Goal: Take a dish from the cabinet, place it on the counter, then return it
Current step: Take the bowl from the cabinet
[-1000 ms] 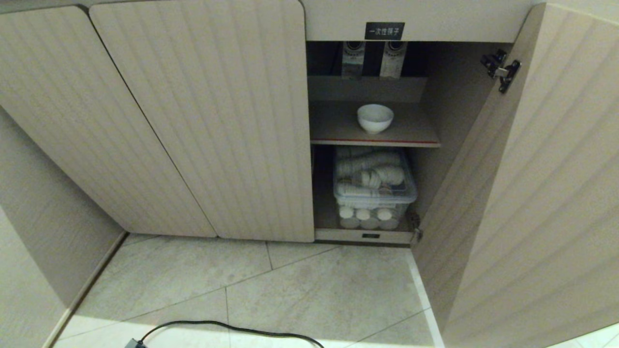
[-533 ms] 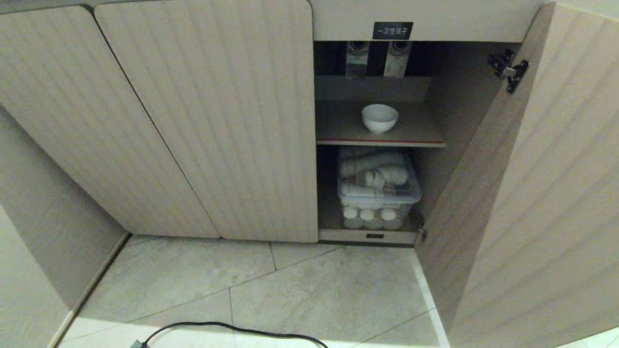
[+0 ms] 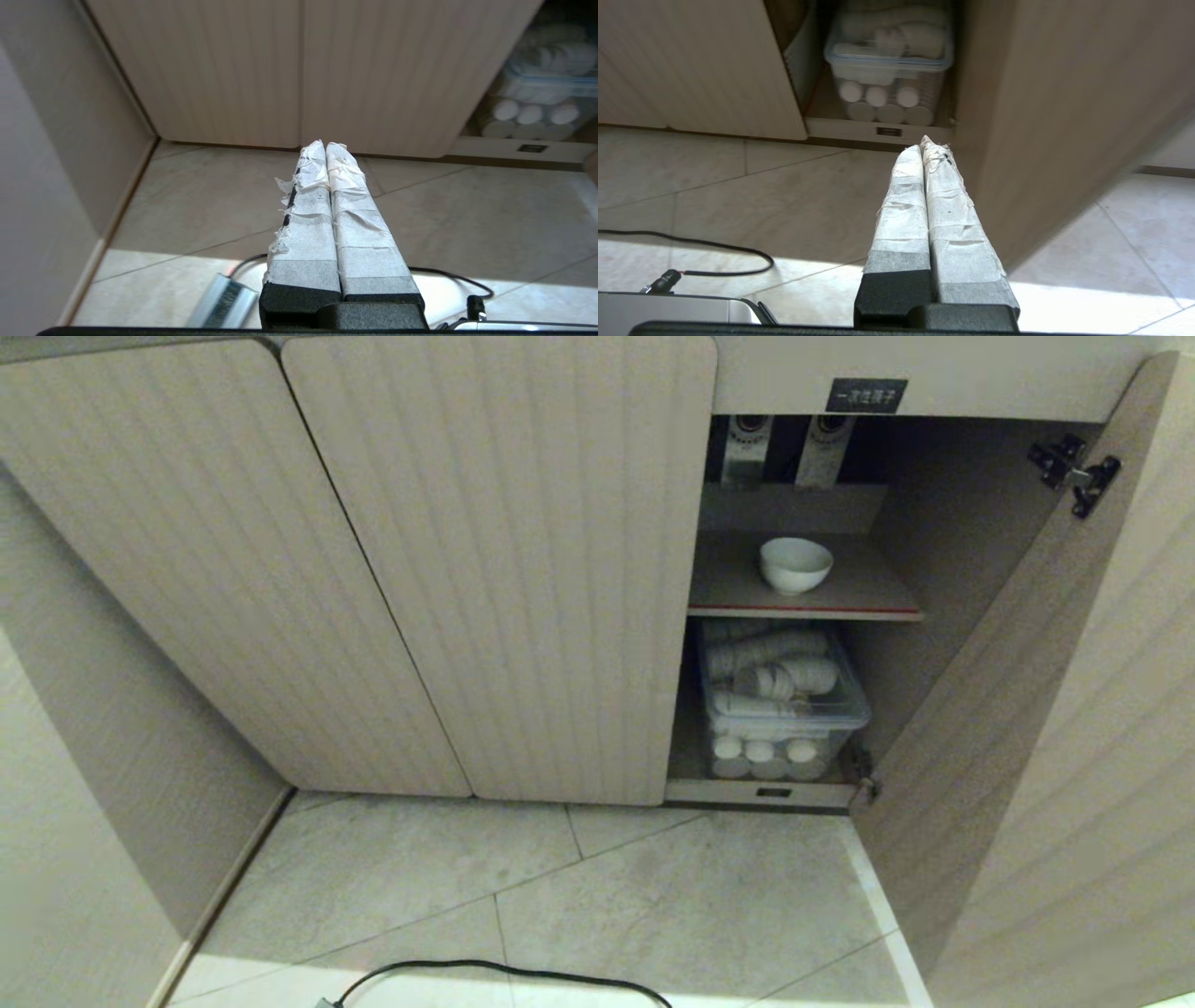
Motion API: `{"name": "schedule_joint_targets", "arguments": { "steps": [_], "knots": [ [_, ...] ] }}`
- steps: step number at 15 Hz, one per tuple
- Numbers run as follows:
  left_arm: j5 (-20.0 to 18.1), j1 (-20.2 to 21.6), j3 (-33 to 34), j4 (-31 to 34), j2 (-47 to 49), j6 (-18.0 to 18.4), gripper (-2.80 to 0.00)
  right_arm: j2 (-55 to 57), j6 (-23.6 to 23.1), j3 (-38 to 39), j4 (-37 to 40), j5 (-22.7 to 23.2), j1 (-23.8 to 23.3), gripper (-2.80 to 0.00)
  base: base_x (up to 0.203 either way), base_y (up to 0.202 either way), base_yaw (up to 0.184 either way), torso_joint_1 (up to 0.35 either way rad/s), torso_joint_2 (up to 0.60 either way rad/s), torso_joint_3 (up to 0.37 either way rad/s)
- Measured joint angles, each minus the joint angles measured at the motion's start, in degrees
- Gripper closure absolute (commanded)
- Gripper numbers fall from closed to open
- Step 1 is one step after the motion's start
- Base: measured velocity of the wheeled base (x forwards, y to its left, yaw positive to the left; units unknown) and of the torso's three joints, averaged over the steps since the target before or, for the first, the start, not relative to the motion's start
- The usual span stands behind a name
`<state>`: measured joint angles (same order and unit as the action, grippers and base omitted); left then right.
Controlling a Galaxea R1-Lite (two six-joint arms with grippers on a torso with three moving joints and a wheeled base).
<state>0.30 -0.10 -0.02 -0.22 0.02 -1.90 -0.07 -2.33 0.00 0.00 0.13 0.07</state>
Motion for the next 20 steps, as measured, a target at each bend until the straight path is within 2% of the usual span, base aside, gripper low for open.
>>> {"name": "schedule_joint_targets", "arguments": {
  "steps": [4, 20],
  "knots": [
    [0.02, -0.01, 0.00, 0.00, 0.00, 0.00, 0.00, 0.00, 0.00, 0.00, -0.01, 0.02, -0.05, 0.00, 0.000, 0.156, 0.000, 0.000, 0.00, 0.003],
    [-0.06, 0.00, -0.02, -0.05, 0.00, -0.03, 0.00, 0.00, -0.01, 0.00, 0.00, 0.02, 0.00, 0.00, 0.000, 0.000, 0.000, 0.000, 0.00, 0.000]
  ]
}}
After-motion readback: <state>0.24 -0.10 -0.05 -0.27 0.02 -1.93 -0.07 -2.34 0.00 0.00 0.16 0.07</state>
